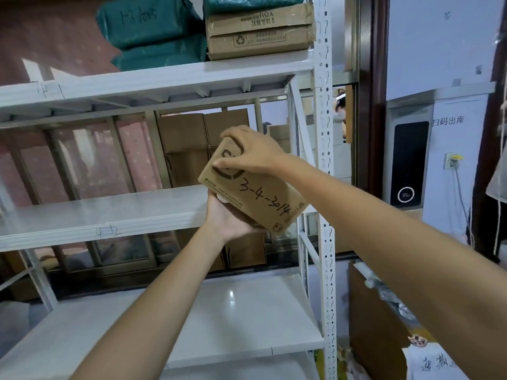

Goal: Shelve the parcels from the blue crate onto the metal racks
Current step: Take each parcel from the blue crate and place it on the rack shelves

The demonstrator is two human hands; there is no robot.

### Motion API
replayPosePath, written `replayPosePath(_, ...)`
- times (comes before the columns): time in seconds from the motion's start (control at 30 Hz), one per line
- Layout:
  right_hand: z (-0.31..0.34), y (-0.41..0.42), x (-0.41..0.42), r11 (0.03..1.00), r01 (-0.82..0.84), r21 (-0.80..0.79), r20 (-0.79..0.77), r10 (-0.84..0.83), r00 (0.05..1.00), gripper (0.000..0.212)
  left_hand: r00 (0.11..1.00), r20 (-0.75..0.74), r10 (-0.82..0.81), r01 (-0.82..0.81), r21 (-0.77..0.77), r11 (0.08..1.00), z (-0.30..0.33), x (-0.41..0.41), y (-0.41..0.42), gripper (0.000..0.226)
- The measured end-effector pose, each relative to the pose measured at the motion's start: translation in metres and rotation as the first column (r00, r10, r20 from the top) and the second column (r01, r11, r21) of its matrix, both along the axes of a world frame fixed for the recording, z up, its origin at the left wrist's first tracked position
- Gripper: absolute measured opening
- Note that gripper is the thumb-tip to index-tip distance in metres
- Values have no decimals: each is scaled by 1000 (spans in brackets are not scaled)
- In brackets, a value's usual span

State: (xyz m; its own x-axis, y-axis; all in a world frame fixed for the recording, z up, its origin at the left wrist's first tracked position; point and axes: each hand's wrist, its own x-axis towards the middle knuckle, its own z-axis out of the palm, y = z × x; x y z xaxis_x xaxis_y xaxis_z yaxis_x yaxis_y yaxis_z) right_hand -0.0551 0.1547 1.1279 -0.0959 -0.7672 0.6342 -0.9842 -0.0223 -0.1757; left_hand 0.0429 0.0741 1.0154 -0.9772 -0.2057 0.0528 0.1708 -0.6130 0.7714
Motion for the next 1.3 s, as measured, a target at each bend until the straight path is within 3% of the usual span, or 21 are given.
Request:
replayPosePath(0.07,-1,2,6,998,-53,19,-2,53,999,76,995,-85,54,-52,23,998,-4,-1,6,90)
replayPosePath(0.13,0,4,7,995,-93,25,147,89,985,85,989,-132,72,-66,53,996,-8,-3,7,87)
replayPosePath(0.27,1,16,-16,986,131,-100,456,-71,887,94,977,-204,63,-37,129,991,-12,-4,2,85)
replayPosePath(0.33,-8,30,-37,974,219,-60,709,-113,696,102,966,-234,112,-73,169,983,-11,-6,2,83)
replayPosePath(0.37,-16,40,-46,977,209,42,802,-158,577,103,960,-244,138,-93,186,978,-11,-8,2,82)
replayPosePath(0.47,-47,53,-74,949,-17,313,940,-307,150,108,952,-260,163,-105,222,969,-11,-16,4,86)
replayPosePath(0.53,-64,52,-83,945,-242,220,963,-250,-104,91,952,-264,156,-97,223,970,-11,-24,5,86)
replayPosePath(0.6,-72,47,-87,941,-318,111,960,-185,-212,68,954,-250,167,-108,235,966,-12,-29,7,85)
replayPosePath(0.73,-70,46,-92,966,-254,45,961,-112,-253,51,945,-123,304,-255,308,917,-9,-29,-5,80)
replayPosePath(0.83,-61,46,-103,979,-192,68,971,-109,-211,56,854,73,516,-521,97,848,1,-15,-32,67)
replayPosePath(0.9,-56,40,-107,986,-138,89,976,-114,-184,62,790,107,604,-601,-62,797,13,-2,-51,69)
replayPosePath(1.0,-50,21,-108,989,-83,122,983,-132,-126,64,790,121,600,-547,-301,781,35,8,-69,76)
replayPosePath(1.07,-49,4,-106,989,-57,134,985,-139,-97,62,795,124,594,-503,-412,760,46,4,-78,67)
replayPosePath(1.23,-58,-56,-107,999,-39,32,999,-33,-28,56,729,145,669,-564,-428,707,48,-19,-121,58)
replayPosePath(1.3,-64,-80,-106,999,-38,-21,998,23,60,45,705,176,687,-573,-430,698,41,-25,-141,60)
